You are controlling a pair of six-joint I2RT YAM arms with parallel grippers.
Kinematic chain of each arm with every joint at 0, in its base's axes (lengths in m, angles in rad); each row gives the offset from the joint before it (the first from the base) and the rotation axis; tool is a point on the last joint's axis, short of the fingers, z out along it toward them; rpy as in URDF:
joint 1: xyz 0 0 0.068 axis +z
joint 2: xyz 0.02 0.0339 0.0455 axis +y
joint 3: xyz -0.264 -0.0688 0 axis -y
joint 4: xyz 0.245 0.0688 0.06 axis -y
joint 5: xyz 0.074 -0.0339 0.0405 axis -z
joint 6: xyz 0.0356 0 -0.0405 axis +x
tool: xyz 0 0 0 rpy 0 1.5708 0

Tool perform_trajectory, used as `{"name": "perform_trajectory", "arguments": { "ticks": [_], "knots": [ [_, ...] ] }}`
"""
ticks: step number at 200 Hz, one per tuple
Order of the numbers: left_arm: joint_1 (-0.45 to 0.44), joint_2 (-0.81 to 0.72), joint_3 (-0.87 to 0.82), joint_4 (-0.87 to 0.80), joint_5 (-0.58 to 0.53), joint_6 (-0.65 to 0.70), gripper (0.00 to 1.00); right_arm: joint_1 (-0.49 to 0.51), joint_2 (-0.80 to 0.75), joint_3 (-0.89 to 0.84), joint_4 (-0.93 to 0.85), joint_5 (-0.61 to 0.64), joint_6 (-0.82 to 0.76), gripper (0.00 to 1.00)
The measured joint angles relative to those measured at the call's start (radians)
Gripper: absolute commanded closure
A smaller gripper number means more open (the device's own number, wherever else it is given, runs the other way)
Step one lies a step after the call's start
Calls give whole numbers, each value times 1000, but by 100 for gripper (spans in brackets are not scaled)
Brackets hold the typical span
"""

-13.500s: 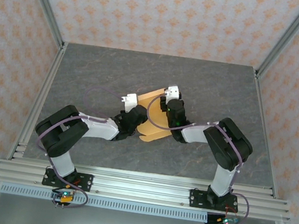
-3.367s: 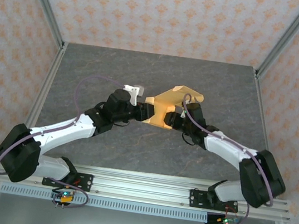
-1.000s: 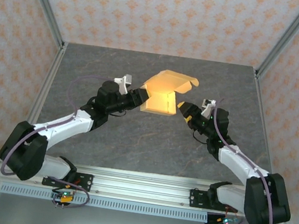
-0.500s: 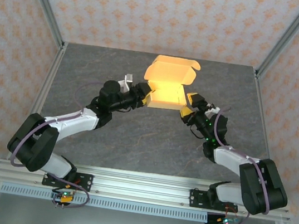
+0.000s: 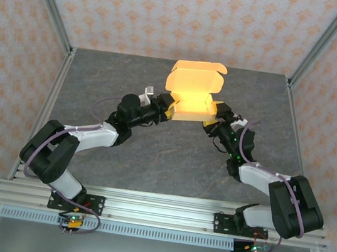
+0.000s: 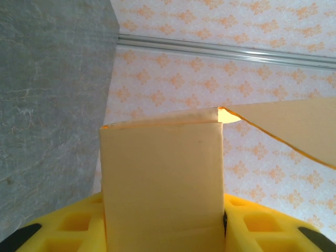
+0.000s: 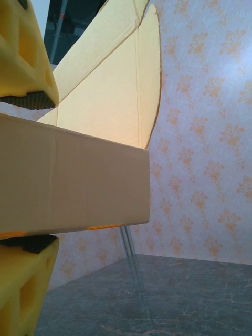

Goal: Fold the paper box

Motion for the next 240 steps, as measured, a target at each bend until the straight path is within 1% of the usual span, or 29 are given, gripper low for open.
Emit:
{"name": "perform_trajectory", "arguments": {
  "ticks": [49, 74, 88, 107, 122, 137, 143, 158, 166, 177, 183, 189, 202, 240],
  "knots": [
    [-7, 11, 0, 16, -3, -8, 74, 2, 16, 1, 2, 2, 2, 45],
    [-7, 11, 0, 20, -4, -7, 74, 3, 16, 1, -1, 5, -11, 58],
    [-7, 11, 0, 21, -5, -7, 74, 4, 16, 1, -13, 4, -28, 59],
    [-7, 22, 0, 21, -5, -7, 74, 4, 11, 8, -53, 1, -47, 63],
    [-7, 30, 0, 21, -7, -7, 74, 5, -1, 23, -109, 0, -66, 68],
    [-7, 31, 0, 21, -7, -7, 74, 6, -23, 37, -167, -4, -97, 68],
    [-7, 31, 0, 21, -7, -7, 74, 6, -32, 43, -190, -6, -109, 67],
    [-7, 31, 0, 29, -7, -7, 74, 6, -56, 61, -244, -6, -143, 54],
    [-7, 31, 0, 34, -6, -7, 74, 6, -68, 67, -269, -6, -156, 49],
    [-7, 31, 0, 35, -3, -7, 74, 6, -85, 69, -293, -6, -172, 38],
    [-8, 31, 0, 35, -4, -7, 74, 6, -96, 69, -308, -6, -181, 29],
    [-11, 31, 0, 34, -4, -7, 74, 8, -107, 69, -321, -6, -187, 24],
    [-11, 32, 0, 34, -4, -7, 74, 8, -128, 70, -345, -4, -187, 20],
    [-11, 32, 0, 35, -3, -7, 74, -3, -158, 73, -377, 1, -177, 20]
  ]
}}
